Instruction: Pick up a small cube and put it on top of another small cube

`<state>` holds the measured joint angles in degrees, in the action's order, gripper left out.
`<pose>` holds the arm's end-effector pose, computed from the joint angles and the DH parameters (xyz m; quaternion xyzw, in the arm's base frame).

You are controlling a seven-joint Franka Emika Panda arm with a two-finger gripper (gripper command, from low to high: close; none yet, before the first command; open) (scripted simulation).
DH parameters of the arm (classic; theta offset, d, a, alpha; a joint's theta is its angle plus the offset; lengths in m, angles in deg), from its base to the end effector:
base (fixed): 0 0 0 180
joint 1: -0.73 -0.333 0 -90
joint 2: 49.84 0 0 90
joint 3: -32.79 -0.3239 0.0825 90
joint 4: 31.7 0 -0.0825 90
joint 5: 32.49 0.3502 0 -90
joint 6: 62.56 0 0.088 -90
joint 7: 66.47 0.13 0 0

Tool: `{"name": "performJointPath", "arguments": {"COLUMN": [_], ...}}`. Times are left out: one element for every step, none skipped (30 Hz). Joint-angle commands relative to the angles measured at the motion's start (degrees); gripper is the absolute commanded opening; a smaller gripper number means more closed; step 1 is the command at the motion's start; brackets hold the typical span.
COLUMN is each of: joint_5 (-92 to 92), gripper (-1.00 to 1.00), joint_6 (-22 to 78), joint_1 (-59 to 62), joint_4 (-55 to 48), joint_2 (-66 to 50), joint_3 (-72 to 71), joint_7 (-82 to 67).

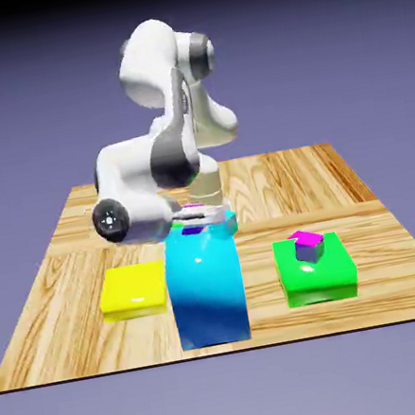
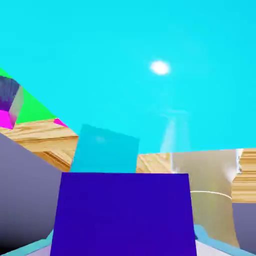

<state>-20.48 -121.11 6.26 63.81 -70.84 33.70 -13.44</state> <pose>0.4820 -0.0208 0.3827 0.7575 -0.4285 -0.4829 0.0971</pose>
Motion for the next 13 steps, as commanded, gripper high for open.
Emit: {"name": "performJointPath", "arguments": {"joint_5": [-1.6, -2.3, -2.3, -2.2, -2.2, -2.2, -2.2, -2.2, -2.2, -2.2, -2.2, -2.2, -2.2], "gripper": [-1.0, -1.0, -1.0, -1.0, -1.0, -1.0, -1.0, -1.0, -1.0, -1.0, 1.0, 1.0, 1.0], "joint_6": [0.5, 1.4, 1.4, 0.1, -1.3, -2.7, -4.1, -5.4, -6.8, -7.6, -7.6, -7.6, -6.2], "joint_1": [-0.6, -1.6, -1.6, -1.6, -1.7, -1.8, -1.9, -2.0, -2.1, -2.1, -2.1, -2.1, -2.1], "joint_4": [1.1, 1.5, 1.5, 3.6, 5.7, 7.7, 9.8, 11.9, 14.0, 15.2, 15.2, 15.2, 13.1], "joint_2": [1.2, 0.8, 0.8, 1.5, 2.2, 2.9, 3.6, 4.3, 5.0, 5.4, 5.4, 5.4, 4.7], "joint_3": [-1.9, -2.5, -2.5, -2.5, -2.6, -2.6, -2.7, -2.7, -2.7, -2.8, -2.8, -2.8, -2.7], "joint_7": [1.3, 2.5, 2.5, 2.4, 2.3, 2.1, 2.0, 1.8, 1.7, 1.6, 1.6, 1.6, 1.8]}}
